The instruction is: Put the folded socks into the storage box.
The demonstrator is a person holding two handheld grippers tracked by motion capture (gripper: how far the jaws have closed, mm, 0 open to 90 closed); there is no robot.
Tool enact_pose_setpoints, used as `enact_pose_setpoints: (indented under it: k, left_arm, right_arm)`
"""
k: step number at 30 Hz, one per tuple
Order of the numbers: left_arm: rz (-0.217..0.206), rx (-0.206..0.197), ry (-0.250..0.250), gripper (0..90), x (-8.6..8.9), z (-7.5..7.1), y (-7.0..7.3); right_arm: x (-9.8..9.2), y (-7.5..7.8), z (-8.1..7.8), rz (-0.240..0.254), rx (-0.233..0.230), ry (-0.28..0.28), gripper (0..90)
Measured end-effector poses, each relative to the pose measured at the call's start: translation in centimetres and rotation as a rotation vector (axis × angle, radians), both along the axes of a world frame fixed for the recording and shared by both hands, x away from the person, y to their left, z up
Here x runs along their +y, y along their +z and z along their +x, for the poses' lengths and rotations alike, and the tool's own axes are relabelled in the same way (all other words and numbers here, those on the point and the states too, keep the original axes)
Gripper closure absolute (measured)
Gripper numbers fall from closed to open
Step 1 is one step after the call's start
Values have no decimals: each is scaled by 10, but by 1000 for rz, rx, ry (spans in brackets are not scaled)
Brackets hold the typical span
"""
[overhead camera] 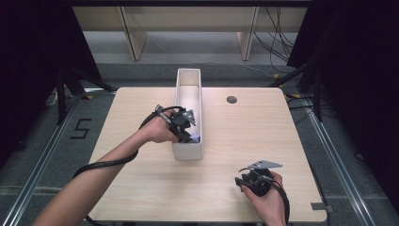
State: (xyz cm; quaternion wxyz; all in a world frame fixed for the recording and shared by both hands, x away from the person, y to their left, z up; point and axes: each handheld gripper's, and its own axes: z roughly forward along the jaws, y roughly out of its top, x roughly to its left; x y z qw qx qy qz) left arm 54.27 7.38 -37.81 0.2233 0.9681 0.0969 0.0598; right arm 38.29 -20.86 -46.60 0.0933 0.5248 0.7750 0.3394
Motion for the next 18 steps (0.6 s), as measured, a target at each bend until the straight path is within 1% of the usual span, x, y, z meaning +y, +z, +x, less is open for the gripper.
enact_pose_setpoints:
  k: [1, 2, 3, 6, 7, 8, 11, 12, 13, 14, 15, 16, 18]
  left_arm:
    - [-3, 8, 6, 818, 0, -1, 0]
    - [-2, 8, 6, 818, 0, -1, 0]
    - [-3, 8, 6, 817, 0, -1, 0]
    - [-9, 9, 14, 804, 1, -1, 1]
    - [-8, 3, 9, 798, 1, 0, 1]
    - [-9, 6, 11, 793, 1, 0, 1]
    - [-22, 12, 17, 782, 1, 0, 1]
    - [-17, 11, 13, 780, 2, 0, 2]
    - [-25, 11, 19, 776, 2, 0, 2]
    - [-33, 19, 32, 771, 2, -1, 2]
    - [-40, 16, 32, 769, 1, -1, 3]
    - [-30, 10, 19, 767, 1, 0, 4]
    - [-49, 10, 30, 768, 1, -1, 5]
  right_arm:
    - [-1, 0, 0, -7, -13, 6, 656]
    - [-1, 0, 0, -1, 0, 2, 655]
    - [-1, 0, 0, 0, 1, 2, 656]
    - [-1, 0, 0, 2, -3, 1, 655]
    - [-1, 1, 1, -2, -5, 2, 654]
    - [-2, 2, 0, -11, -1, 0, 654]
    - [-2, 1, 0, -10, -4, 2, 653]
    - [-2, 1, 0, 0, -5, 0, 653]
    - [-2, 1, 0, 0, -6, 1, 652]
    - [-2, 1, 1, -1, -11, 3, 652]
    - [-2, 1, 1, -1, -11, 3, 652]
    - [-2, 1, 1, -2, -16, 5, 652]
    - [-2, 1, 1, -3, -15, 5, 652]
